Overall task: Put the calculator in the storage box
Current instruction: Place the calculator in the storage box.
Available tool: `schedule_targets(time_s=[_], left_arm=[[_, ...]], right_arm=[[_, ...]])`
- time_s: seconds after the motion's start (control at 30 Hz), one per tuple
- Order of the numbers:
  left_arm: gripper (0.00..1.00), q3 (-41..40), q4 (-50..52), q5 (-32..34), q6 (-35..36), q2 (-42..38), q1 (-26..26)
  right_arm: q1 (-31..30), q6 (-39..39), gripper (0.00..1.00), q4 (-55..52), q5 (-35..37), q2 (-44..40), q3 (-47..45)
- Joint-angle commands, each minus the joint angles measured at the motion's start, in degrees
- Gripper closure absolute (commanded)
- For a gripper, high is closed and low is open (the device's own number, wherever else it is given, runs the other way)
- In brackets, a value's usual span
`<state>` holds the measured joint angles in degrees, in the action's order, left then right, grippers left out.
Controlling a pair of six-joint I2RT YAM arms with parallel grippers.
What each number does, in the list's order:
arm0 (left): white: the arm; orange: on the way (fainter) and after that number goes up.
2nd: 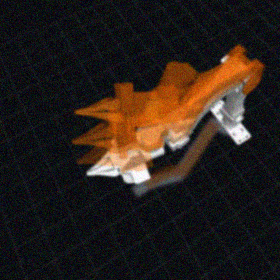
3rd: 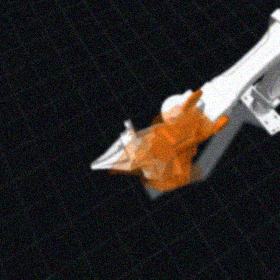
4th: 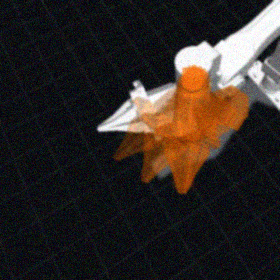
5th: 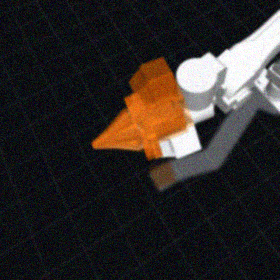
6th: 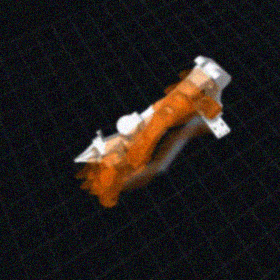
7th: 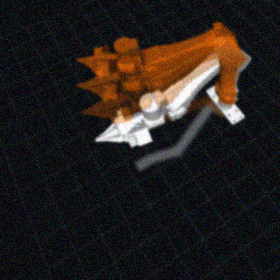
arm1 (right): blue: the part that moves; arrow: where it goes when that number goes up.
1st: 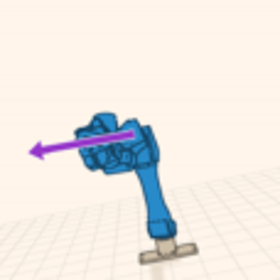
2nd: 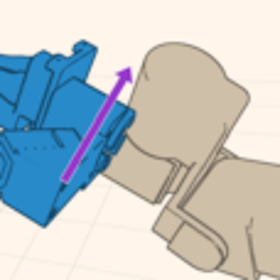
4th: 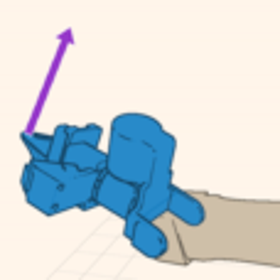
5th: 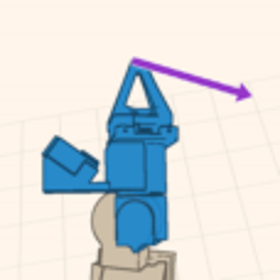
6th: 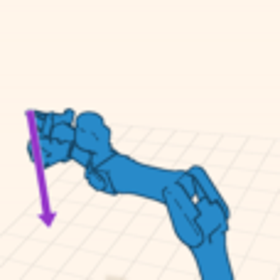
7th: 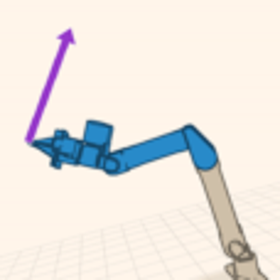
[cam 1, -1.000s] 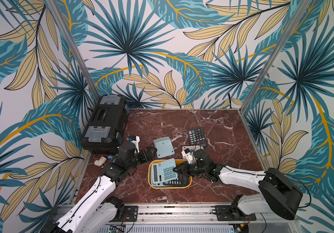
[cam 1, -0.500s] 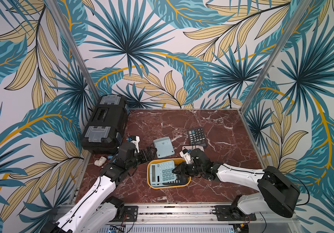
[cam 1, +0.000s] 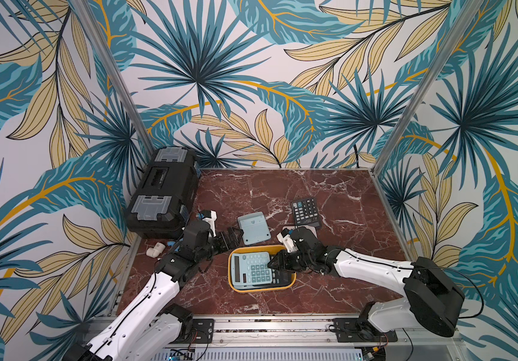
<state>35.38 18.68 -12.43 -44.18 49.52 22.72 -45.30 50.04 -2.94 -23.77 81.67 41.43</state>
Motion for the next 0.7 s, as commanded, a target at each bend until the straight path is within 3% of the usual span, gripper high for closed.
schedule_targets(time_s=[0.0, 0.37, 0.67], left_arm=[[0.00, -1.0, -1.3, 0.3, 0.6, -0.4, -0.1], [0.00, -0.9, -1.3, -0.1, 1.0, -0.3, -0.1], [0.00, 0.2, 0.8, -2.9, 3.6, -0.5, -0.1]], right_arm=[[-0.4, -2.0, 0.68, -2.8, 1.4, 1.4, 1.3], [-0.4, -2.4, 0.66, -2.9, 1.6, 0.3, 2.3], [-0.4, -4.8, 0.34, -5.9, 5.4, -5.5, 2.5]])
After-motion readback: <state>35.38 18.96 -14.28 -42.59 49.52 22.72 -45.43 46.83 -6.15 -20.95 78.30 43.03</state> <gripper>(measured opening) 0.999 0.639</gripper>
